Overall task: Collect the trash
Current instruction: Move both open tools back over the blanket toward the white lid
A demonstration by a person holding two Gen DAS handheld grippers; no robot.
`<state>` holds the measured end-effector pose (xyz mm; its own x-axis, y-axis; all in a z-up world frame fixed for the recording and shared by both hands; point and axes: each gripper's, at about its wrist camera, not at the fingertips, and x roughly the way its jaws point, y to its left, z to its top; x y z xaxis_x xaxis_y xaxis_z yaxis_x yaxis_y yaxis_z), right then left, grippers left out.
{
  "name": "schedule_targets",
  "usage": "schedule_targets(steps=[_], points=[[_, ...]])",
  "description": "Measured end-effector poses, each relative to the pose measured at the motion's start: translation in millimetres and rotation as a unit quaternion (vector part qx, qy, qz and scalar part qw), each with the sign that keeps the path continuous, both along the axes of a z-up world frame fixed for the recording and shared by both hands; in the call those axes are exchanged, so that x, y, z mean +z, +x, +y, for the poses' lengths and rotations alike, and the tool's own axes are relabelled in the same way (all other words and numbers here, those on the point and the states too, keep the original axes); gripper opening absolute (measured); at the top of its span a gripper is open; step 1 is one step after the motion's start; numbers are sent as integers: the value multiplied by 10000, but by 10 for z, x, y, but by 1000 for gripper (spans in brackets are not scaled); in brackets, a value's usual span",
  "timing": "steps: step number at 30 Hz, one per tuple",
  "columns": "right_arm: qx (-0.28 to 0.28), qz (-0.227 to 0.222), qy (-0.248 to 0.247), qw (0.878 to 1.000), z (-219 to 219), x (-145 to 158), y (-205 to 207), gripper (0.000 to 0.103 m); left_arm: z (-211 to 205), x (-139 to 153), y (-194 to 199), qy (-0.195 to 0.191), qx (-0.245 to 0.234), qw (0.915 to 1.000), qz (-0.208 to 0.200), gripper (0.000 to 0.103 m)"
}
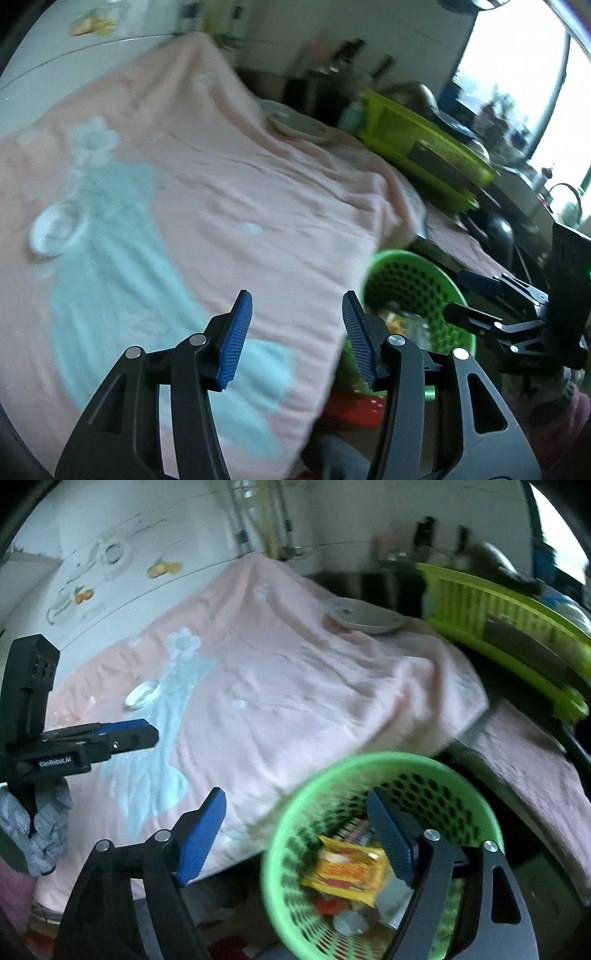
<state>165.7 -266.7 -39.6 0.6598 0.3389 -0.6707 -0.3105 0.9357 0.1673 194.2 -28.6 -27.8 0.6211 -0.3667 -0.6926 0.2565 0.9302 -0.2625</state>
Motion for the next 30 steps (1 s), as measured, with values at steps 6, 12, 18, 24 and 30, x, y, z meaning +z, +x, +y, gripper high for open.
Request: schedule_targets(steps=[6,12,18,24,30], points=[[534,0,-54,9986,563,43,229,81,727,55,-7,46,733,9973,-21,51],[1028,3,-46,9947,1150,71,465,84,1454,63,-23,29,1473,9891,9,51],[1559,74,-100,9877,1766,16,685,85,2027,47,-67,12,2073,9783,17,51],[2055,172,-172,9784,2369,-50,953,87,2445,-29,-39,-60,2458,9693,93,51],[2369,217,-332,9707,2840,-117,1195,89,2713,-146,40,-132,2677,9632,198,51]])
